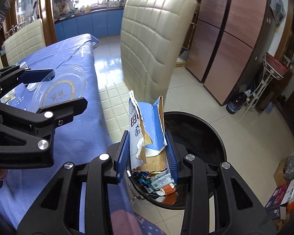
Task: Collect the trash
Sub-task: 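Carry the clear lid and carton box to the bin and open both grippers, then return both tools to the table toward the white tissue and bottle cap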
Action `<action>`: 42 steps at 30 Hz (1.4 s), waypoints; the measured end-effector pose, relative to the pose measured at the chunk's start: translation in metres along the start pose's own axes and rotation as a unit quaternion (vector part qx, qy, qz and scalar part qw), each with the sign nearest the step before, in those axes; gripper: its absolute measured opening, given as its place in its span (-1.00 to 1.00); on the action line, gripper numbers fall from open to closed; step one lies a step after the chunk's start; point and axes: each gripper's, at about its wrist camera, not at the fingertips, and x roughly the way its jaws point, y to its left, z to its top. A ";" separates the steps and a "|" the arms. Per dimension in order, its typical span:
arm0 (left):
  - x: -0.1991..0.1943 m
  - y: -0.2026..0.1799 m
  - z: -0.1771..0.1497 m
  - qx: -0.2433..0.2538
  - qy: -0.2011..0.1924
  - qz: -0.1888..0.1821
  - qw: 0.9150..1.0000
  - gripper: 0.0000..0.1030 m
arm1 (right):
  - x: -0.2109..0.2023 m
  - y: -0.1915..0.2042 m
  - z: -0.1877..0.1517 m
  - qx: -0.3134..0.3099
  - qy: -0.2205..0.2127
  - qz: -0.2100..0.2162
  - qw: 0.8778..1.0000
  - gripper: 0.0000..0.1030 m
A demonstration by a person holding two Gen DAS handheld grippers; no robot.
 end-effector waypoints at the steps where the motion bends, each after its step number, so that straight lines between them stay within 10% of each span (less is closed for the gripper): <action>1: 0.002 -0.002 0.003 0.002 0.000 -0.002 1.000 0.66 | 0.001 -0.003 0.000 0.002 0.001 -0.002 1.000 -0.25; 5: 0.009 -0.011 0.009 0.008 0.000 -0.010 1.000 0.66 | 0.004 -0.023 0.000 0.021 0.002 -0.025 0.999 -0.19; 9: 0.016 -0.022 0.016 0.015 0.000 -0.019 1.000 0.66 | 0.005 -0.038 -0.002 0.029 -0.006 -0.047 0.998 0.35; 42: 0.046 -0.095 0.046 0.060 0.014 -0.084 0.995 0.81 | -0.001 -0.093 -0.044 0.092 0.016 -0.112 0.989 0.35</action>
